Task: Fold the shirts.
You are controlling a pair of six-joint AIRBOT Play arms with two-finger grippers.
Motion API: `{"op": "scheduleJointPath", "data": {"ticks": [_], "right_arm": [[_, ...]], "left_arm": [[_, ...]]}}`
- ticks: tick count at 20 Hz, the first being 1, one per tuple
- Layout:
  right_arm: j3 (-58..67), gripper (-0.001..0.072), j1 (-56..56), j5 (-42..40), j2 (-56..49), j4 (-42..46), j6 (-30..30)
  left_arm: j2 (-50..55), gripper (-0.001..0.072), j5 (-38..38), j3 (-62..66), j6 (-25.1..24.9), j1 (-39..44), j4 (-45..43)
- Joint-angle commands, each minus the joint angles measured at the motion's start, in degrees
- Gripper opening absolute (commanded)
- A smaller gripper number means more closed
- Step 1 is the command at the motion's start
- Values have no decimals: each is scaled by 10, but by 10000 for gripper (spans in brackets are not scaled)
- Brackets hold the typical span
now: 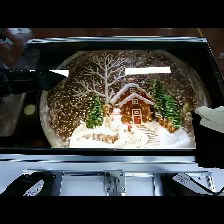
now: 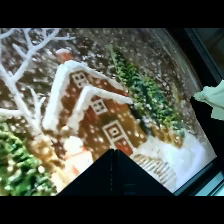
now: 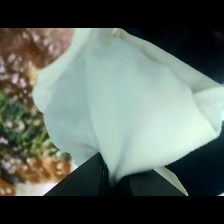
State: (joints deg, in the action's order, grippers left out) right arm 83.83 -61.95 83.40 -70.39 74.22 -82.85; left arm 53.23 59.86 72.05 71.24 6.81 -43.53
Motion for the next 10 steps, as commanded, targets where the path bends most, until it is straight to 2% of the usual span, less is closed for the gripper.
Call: {"op": "scheduleJointPath", "data": {"ticks": [1, 5, 8, 9, 10], "right_arm": [[-32, 64, -6, 53, -2, 87, -13], [-131, 64, -6, 80, -2, 165, -40], [-209, 65, -6, 66, -2, 169, -52], [-225, 145, -6, 49, -2, 174, -56], [-235, 457, -6, 35, -2, 186, -55]], "left_arm": [[0, 40, 0, 0, 0, 0, 0], [0, 40, 0, 0, 0, 0, 0], [0, 40, -5, 0, 0, 0, 0], [0, 40, -8, 0, 0, 0, 0], [0, 40, -9, 0, 0, 0, 0]]}}
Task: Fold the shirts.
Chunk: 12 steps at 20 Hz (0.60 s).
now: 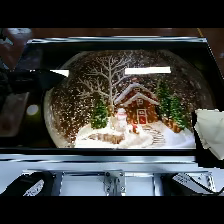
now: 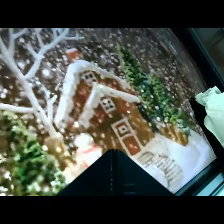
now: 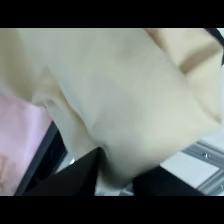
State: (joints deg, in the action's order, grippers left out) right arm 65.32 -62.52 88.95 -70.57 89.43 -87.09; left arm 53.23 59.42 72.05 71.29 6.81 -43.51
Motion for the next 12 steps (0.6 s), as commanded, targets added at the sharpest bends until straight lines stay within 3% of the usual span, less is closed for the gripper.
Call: {"op": "scheduleJointPath", "data": {"ticks": [1, 4, 7, 10, 12], "right_arm": [[-51, 675, 0, -22, 0, 48, -12], [-50, 675, 0, 10, 10, 108, -15], [-23, 675, 0, -2, 57, 157, -57], [83, 667, 19, -119, 99, 107, -56], [146, 552, 78, -222, 116, 20, -49]], "left_arm": [[0, 40, -4, 0, 0, 0, 0], [2, 40, -10, 0, 0, 0, -1], [17, 39, -39, 0, 0, 0, -1], [52, 36, -54, 1, 8, 13, -59], [85, 35, -48, 1, 112, 49, -208]]}}
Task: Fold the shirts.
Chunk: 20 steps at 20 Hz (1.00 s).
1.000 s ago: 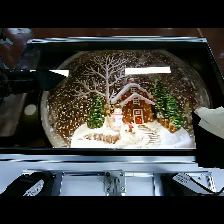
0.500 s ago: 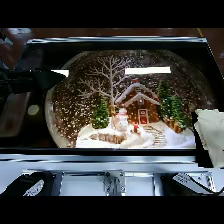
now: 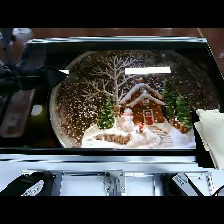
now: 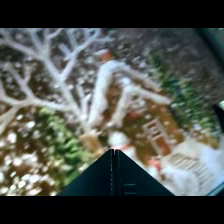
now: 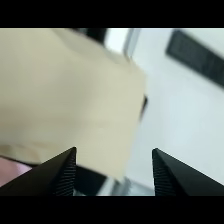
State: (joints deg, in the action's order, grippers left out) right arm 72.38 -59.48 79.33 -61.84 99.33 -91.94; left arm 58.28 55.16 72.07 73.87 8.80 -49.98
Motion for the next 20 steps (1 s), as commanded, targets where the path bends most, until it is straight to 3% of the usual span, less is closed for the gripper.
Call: {"op": "scheduleJointPath", "data": {"ticks": [1, 2, 5, 6, 7, 8, 11, 20], "right_arm": [[91, 545, 91, -150, 31, -118, 17], [95, 547, 144, -151, 31, -144, 33], [87, 671, 339, -70, -1, -138, 43], [86, 671, 392, -41, -21, -123, 42], [86, 672, 432, -19, -38, -111, 41], [86, 672, 462, 1, -56, -102, 42], [85, 671, 521, 51, -94, -92, 42], [86, 671, 561, 47, -100, -92, 42]], "left_arm": [[56, 35, 14, 2, 143, 57, -238], [79, 36, 50, 9, 183, 86, -309], [157, 69, 172, 49, 240, 164, -438], [175, 340, 189, 59, 240, 178, -452], [184, 666, 196, 67, 240, 182, -452], [187, 701, 197, 69, 240, 181, -452], [185, 701, 195, 70, 239, 162, -452], [188, 701, 196, 70, 239, 159, -450]]}}
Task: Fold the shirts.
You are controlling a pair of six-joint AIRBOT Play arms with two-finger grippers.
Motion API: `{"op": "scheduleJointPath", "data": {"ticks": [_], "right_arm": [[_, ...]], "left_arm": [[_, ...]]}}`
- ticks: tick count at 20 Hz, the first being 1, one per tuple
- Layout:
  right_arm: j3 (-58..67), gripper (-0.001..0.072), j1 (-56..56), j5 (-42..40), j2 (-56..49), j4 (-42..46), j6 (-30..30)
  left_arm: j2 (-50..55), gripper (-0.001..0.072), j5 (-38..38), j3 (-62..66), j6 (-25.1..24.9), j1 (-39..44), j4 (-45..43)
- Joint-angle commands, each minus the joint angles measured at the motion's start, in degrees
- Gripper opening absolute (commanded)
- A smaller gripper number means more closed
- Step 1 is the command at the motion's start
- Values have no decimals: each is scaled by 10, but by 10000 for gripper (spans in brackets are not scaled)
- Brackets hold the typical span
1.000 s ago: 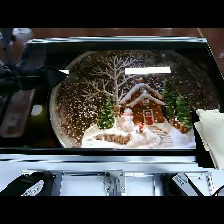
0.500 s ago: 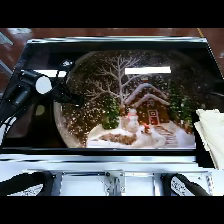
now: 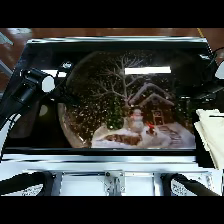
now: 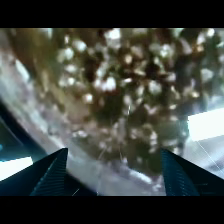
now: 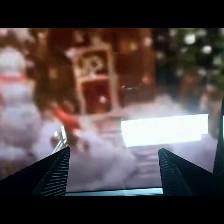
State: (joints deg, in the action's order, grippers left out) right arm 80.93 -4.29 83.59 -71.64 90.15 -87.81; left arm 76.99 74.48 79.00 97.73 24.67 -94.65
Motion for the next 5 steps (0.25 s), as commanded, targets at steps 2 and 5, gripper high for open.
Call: {"op": "scheduleJointPath", "data": {"ticks": [2, 5], "right_arm": [[0, 671, 9, 4, -2, -1, 0], [0, 671, 9, 4, -2, -1, 0]], "left_arm": [[1, 701, 4, 1, 1, 0, -3], [1, 701, 7, 1, 1, 0, -3]]}}
